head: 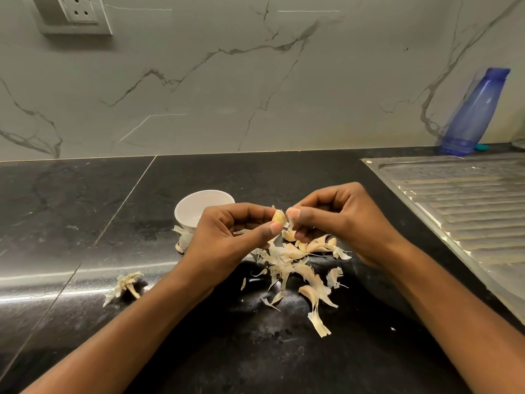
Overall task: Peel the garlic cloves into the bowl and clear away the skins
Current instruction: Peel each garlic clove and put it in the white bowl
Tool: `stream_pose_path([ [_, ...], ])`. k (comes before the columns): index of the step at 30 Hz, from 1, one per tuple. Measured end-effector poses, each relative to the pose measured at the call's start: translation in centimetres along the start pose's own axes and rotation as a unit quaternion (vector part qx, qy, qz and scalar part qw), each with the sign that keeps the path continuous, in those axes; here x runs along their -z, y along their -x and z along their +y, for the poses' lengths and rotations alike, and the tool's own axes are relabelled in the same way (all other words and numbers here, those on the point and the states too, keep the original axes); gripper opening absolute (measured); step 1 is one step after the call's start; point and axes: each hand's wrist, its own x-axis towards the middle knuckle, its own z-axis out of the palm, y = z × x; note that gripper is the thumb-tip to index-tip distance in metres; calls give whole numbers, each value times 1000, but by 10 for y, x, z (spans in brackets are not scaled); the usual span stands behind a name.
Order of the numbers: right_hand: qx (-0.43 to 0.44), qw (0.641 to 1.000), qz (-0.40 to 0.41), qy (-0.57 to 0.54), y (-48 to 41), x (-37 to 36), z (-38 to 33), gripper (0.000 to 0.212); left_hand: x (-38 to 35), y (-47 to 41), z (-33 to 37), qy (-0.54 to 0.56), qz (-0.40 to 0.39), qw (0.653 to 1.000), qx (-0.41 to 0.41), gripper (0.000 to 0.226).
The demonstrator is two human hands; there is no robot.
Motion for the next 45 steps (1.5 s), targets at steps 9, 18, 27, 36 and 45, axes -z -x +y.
stream_pose_path([
  [9,0,999,-23,42,1,-6,1,15,2,0,-3,-53,1,998,-32,22],
  [18,5,997,-24,67,-1,-14,5,9,1,0,-2,-47,-17,998,-42,20],
  [27,5,1000,-25,-12,-3,-18,6,20,1,1,3,121,-34,992,19,31],
  [36,35,998,-16,55,0,-9,2,7,6,-1,4,33,-2,999,-2,33],
  [45,33,993,-34,107,3,-8,2,9,4,0,0,-62,-12,996,-64,19],
])
